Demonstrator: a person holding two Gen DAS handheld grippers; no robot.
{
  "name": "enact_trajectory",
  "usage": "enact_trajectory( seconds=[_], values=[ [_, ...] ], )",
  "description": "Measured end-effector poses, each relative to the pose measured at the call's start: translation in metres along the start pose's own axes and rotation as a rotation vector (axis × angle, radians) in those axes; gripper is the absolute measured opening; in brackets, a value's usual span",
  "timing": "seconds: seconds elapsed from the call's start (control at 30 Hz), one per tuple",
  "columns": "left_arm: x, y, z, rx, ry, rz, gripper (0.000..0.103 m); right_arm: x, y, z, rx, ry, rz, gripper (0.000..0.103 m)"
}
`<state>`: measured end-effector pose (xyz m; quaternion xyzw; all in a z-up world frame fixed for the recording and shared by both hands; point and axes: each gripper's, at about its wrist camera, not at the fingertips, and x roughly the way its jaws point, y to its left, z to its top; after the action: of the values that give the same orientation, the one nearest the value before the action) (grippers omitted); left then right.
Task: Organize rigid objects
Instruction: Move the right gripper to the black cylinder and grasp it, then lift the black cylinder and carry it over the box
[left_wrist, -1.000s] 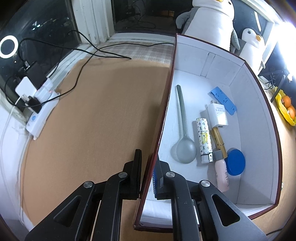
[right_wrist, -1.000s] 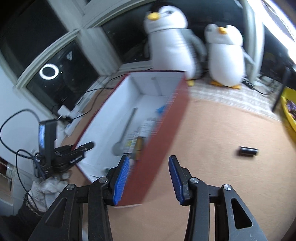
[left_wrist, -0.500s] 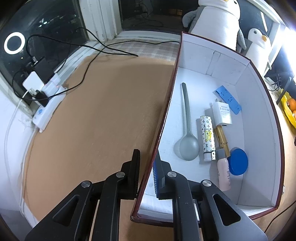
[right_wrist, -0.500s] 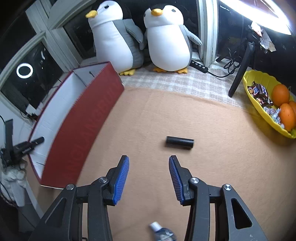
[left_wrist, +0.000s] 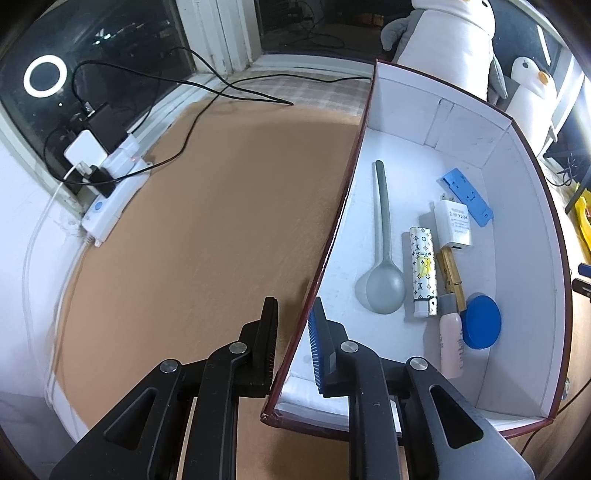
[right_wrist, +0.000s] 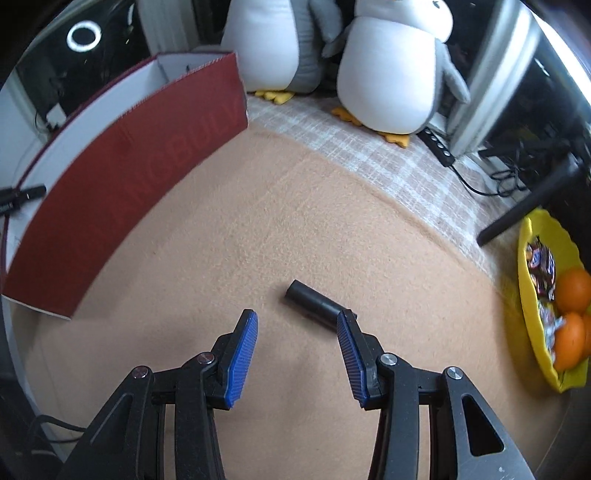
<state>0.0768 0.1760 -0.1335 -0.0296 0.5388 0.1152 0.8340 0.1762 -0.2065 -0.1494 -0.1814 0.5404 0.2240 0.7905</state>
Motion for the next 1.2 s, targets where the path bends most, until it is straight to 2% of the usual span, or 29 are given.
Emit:
enact_trajectory(
  seconds=[0.3,0.4,0.53,0.6,0.83,1.2],
  values=[
    [0.0,-0.003,0.001,-0.001,0.005,0.029,0.018,0.027,0.002,0.006,-0.131,0.079,-0.005,0.041],
    [0.001,-0.003,0.001,0.0,0.007,0.027,0.018,0.033,0.001,0.007,-0.138,0.104,0.009,0.039],
    [0.002,-0.002,0.001,0.0,0.009,0.023,0.018,0.033,-0.002,0.007,-0.103,0.119,0.039,0.017],
    [0.002,-0.002,0.001,0.0,0.008,0.021,0.018,0.032,-0.002,0.005,-0.088,0.118,0.044,0.015],
    [0.004,0.0,0.001,-0.002,0.004,-0.007,0.018,0.016,0.002,-0.006,0.021,0.075,0.041,0.015],
    [0.001,0.003,0.005,0.012,-0.023,-0.066,0.016,-0.064,0.051,0.015,0.135,-0.095,0.121,0.015]
  ],
)
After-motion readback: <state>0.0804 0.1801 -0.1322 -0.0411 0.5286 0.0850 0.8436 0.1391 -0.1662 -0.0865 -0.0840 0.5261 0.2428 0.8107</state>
